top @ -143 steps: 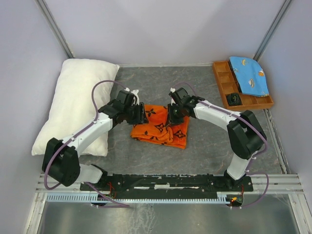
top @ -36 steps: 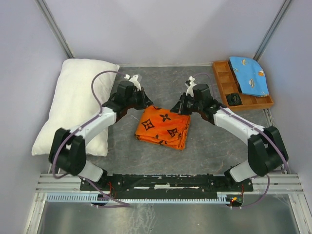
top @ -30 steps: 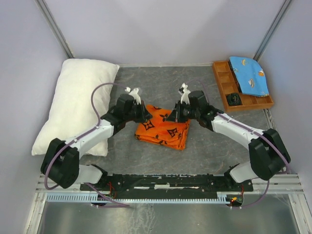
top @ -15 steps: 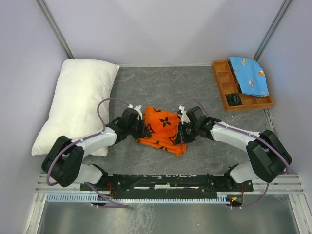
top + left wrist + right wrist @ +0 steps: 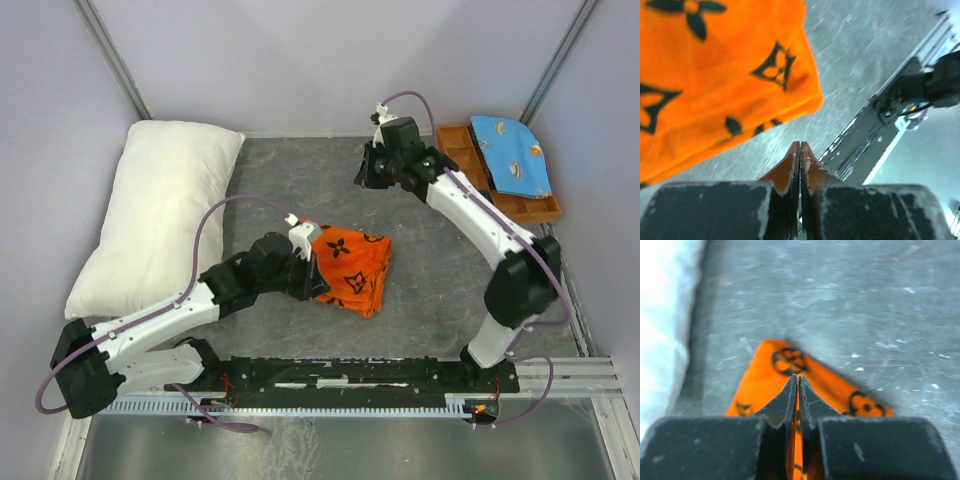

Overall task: Remove the pillowcase from the pillow
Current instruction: Adjust the pillowcase at the center of the board.

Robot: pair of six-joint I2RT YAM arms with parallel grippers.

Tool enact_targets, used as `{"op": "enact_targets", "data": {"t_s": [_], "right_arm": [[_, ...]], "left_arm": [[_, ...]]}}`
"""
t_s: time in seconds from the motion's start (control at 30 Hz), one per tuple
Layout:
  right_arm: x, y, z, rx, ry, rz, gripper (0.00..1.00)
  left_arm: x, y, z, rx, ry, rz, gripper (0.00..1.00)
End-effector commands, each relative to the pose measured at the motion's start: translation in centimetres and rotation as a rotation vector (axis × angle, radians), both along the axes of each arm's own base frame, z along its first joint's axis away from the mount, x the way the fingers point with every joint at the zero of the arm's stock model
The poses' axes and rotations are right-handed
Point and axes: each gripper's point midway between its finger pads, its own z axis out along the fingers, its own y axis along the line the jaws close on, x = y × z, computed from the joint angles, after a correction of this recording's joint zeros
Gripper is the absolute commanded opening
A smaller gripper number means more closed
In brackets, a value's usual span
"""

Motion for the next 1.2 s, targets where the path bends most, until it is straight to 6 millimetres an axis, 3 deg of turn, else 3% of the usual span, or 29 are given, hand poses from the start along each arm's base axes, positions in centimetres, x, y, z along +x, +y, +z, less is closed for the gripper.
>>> {"op": "enact_targets", "data": {"t_s": [0.0,0.13,0.2,0.33,0.43,0.63,0.73,0.83,0.93,1.03,1.1,1.17], "right_arm": [[2.2,-4.2,-9.3,-0.207,0.247,-0.159,0.09],[3.6,-4.8,-12.8,-0.245,0.292,-0.183,0.08],[3.9,-4.9,-14.2,-0.265,0.311,-0.176,0.08],[3.7,-5.0,-16.1,-0.281,0.34,-0.168,0.07],[3.1,-4.7,-17.2,-0.271,0.368,-0.15,0.04],[0.6,-4.6,-18.5,-0.239,0.405,-0.122,0.03],[-1.8,-4.1,-19.5,-0.215,0.442,-0.088,0.03],[-4.1,-3.1,-19.9,-0.199,0.458,-0.06,0.03],[-5.9,-1.4,-19.1,-0.145,0.448,-0.046,0.03],[-6.9,0.2,-17.9,-0.07,0.436,-0.045,0.06],[-6.9,-0.1,-17.1,-0.072,0.408,-0.057,0.15],[-6.6,-1.8,-17.1,-0.153,0.375,-0.093,0.22]], "left_arm": [[-2.4,2.7,-5.7,0.109,0.097,0.037,0.03],[-3.7,4.4,-8.7,0.128,0.123,0.08,0.03],[-3.2,5.2,-9.5,0.165,0.118,0.139,0.03],[-0.8,6.8,-11.4,0.277,0.102,0.303,0.03],[1.3,6.5,-12.7,0.328,0.075,0.374,0.03],[5.6,7.4,-15.8,0.516,0.033,0.539,0.03],[8.0,8.4,-15.3,0.51,0.038,0.625,0.03],[11.1,11.0,-14.3,0.519,0.07,0.72,0.03],[14.0,14.4,-13.1,0.553,0.102,0.843,0.03],[15.9,15.9,-11.5,0.538,0.116,0.906,0.03],[17.0,16.4,-10.1,0.523,0.115,0.926,0.03],[18.0,17.3,-7.9,0.522,0.092,0.951,0.03]]}}
